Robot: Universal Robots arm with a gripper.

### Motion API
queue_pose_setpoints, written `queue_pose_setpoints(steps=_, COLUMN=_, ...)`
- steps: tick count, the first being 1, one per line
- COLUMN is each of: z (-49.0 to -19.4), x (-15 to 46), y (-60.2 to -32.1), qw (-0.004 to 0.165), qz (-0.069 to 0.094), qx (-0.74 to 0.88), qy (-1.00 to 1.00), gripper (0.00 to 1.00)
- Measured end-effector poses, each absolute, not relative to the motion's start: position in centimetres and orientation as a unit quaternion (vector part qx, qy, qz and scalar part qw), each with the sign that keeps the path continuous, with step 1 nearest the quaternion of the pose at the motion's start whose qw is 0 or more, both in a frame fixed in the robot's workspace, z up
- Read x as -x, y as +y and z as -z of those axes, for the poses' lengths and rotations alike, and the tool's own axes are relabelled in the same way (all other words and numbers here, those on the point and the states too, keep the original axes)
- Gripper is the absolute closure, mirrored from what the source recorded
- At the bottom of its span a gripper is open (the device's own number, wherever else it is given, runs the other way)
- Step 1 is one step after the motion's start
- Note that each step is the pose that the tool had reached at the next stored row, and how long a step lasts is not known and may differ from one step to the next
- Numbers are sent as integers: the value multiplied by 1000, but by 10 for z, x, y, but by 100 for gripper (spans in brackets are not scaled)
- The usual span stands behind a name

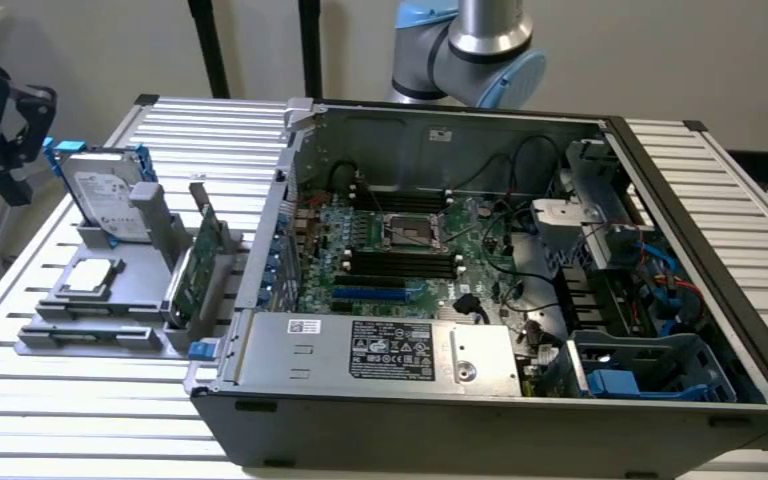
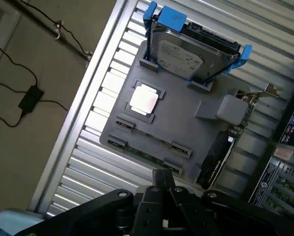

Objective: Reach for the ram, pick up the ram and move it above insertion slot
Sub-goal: 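Pick up the ram and move it above insertion slot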

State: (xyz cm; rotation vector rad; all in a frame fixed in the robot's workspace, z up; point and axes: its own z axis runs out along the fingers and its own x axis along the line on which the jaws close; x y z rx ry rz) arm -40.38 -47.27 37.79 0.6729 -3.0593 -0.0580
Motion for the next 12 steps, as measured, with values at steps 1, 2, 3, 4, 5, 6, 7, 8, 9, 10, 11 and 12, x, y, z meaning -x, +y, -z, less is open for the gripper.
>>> queue_pose_setpoints(steps=1, z=-378, x=404, y=-473, qw=5, qz=18, qx=-224, qy=-974, gripper=89)
queue_pose_setpoints(steps=2, z=-378, x=404, y=-473, qw=5, qz=18, qx=-233, qy=-972, gripper=89)
queue_pose_setpoints(steps=3, z=-378, x=404, y=-473, qw=5, qz=18, qx=-242, qy=-970, gripper=89)
queue_pose_setpoints(steps=4, z=-378, x=404, y=-473, qw=5, qz=18, qx=-250, qy=-968, gripper=89)
queue_pose_setpoints(steps=5, z=-378, x=404, y=-473, qw=5, qz=18, qx=-259, qy=-966, gripper=89)
queue_pose_setpoints(steps=6, z=-378, x=404, y=-473, qw=5, qz=18, qx=-268, qy=-963, gripper=89)
queue_pose_setpoints(steps=7, z=-378, x=404, y=-473, qw=6, qz=18, qx=-277, qy=-961, gripper=89)
queue_pose_setpoints(steps=8, z=-378, x=404, y=-473, qw=6, qz=18, qx=-285, qy=-958, gripper=89)
queue_pose_setpoints(steps=9, z=-378, x=404, y=-473, qw=6, qz=18, qx=-295, qy=-955, gripper=89)
queue_pose_setpoints(steps=10, z=-378, x=404, y=-473, qw=6, qz=18, qx=-303, qy=-953, gripper=89)
queue_pose_setpoints(steps=11, z=-378, x=404, y=-473, qw=6, qz=18, qx=-312, qy=-950, gripper=89)
queue_pose_setpoints(steps=12, z=-378, x=404, y=-473, qw=6, qz=18, qx=-320, qy=-947, gripper=89)
